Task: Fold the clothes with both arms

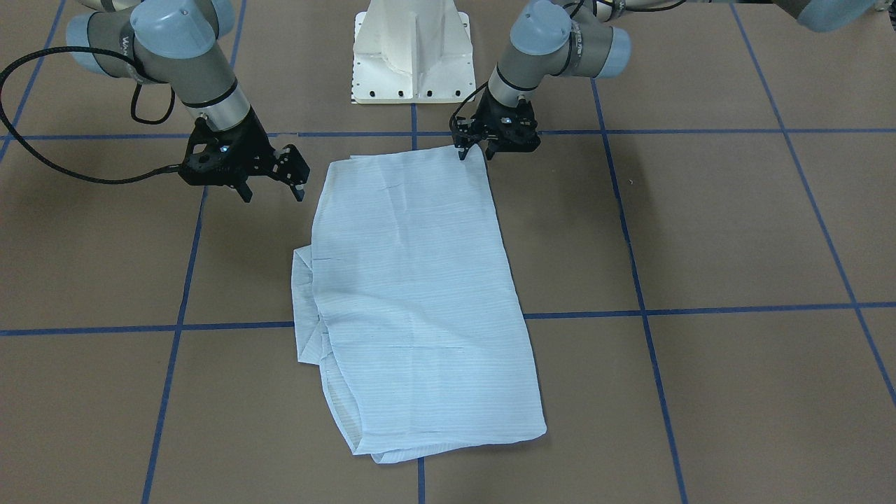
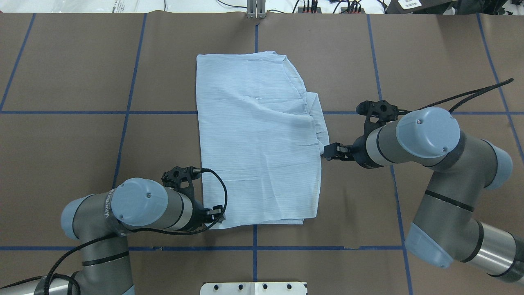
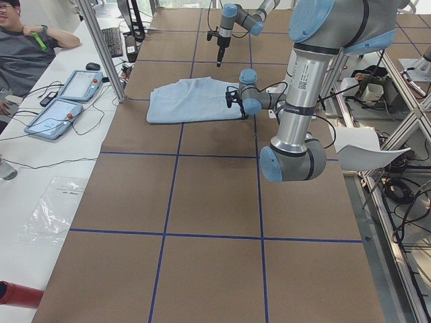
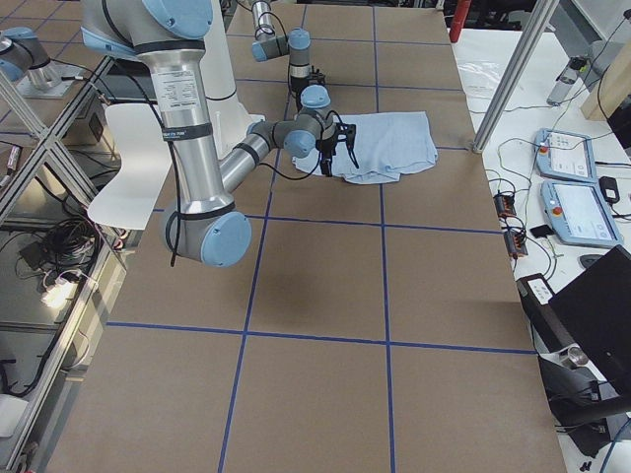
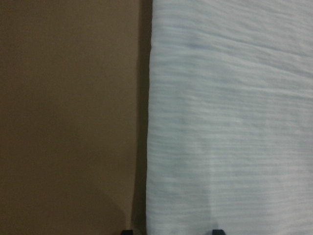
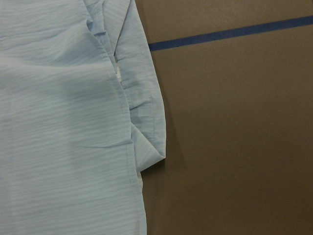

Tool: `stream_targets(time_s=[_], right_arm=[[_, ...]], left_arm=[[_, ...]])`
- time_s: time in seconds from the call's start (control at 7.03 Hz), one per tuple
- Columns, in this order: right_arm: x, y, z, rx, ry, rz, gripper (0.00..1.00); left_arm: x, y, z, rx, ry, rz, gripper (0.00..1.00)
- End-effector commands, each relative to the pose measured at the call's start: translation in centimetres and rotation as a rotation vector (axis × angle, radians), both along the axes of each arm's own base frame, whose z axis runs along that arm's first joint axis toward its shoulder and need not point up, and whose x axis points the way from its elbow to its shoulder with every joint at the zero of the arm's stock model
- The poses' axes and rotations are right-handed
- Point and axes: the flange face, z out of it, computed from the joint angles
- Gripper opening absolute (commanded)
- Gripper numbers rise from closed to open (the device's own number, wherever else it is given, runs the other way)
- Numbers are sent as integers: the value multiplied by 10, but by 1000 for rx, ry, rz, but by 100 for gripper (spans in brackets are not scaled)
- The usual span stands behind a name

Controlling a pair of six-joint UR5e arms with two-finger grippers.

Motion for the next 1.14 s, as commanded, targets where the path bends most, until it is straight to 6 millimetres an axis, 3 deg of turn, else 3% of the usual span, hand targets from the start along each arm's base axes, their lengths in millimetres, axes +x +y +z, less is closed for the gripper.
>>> stream_targets(time_s=[0.0, 0.14, 0.28, 0.43, 0.71, 1.0], right_arm=[[-2, 2, 0, 0, 1, -5, 100], [-3, 3, 0, -2, -1, -6, 100], [-4, 5, -1, -21, -6, 10, 100], [-12, 14, -4, -38, -11, 41, 100], [-36, 59, -23, -165, -69, 150, 99], [-71, 102, -25, -337, -102, 281, 96]], left_arm=[[1, -1, 0, 0, 0, -1, 45], [0, -1, -2, 1, 3, -1, 33], [-1, -1, -4, 1, 8, -2, 4], [-2, 0, -4, 0, 8, -4, 0], [-2, 0, -5, 2, 10, -3, 0], [-3, 0, -7, 1, 14, -3, 0]])
